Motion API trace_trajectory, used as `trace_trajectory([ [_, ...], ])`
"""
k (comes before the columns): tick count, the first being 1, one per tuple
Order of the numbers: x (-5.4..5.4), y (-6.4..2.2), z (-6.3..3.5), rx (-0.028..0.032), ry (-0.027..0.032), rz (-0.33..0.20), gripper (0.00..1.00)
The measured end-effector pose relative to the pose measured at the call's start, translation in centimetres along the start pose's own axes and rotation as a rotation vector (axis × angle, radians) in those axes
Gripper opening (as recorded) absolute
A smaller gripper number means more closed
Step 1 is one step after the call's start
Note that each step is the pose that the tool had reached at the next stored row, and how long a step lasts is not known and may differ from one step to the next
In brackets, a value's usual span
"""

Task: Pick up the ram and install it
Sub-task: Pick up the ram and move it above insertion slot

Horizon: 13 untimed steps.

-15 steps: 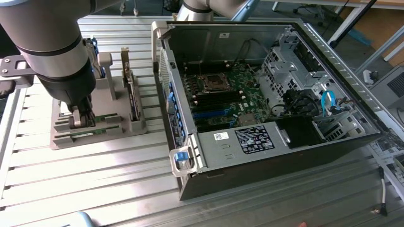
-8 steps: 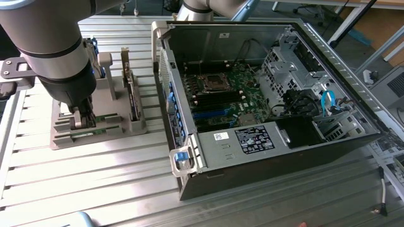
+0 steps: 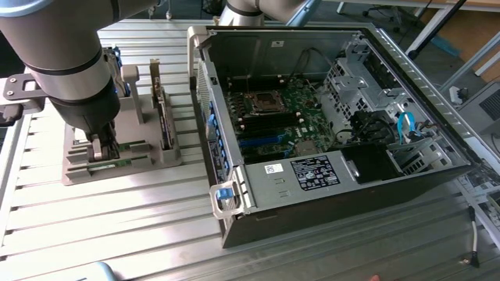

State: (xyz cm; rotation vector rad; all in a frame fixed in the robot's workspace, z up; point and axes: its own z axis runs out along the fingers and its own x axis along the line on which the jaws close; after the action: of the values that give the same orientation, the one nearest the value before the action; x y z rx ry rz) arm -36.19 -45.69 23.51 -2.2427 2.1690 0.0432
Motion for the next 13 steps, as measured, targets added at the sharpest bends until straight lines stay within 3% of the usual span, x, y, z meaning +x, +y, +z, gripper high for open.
trace_trajectory([
  [13, 0.22, 0.01, 0.06, 0.0003, 0.0, 0.0, 0.24],
])
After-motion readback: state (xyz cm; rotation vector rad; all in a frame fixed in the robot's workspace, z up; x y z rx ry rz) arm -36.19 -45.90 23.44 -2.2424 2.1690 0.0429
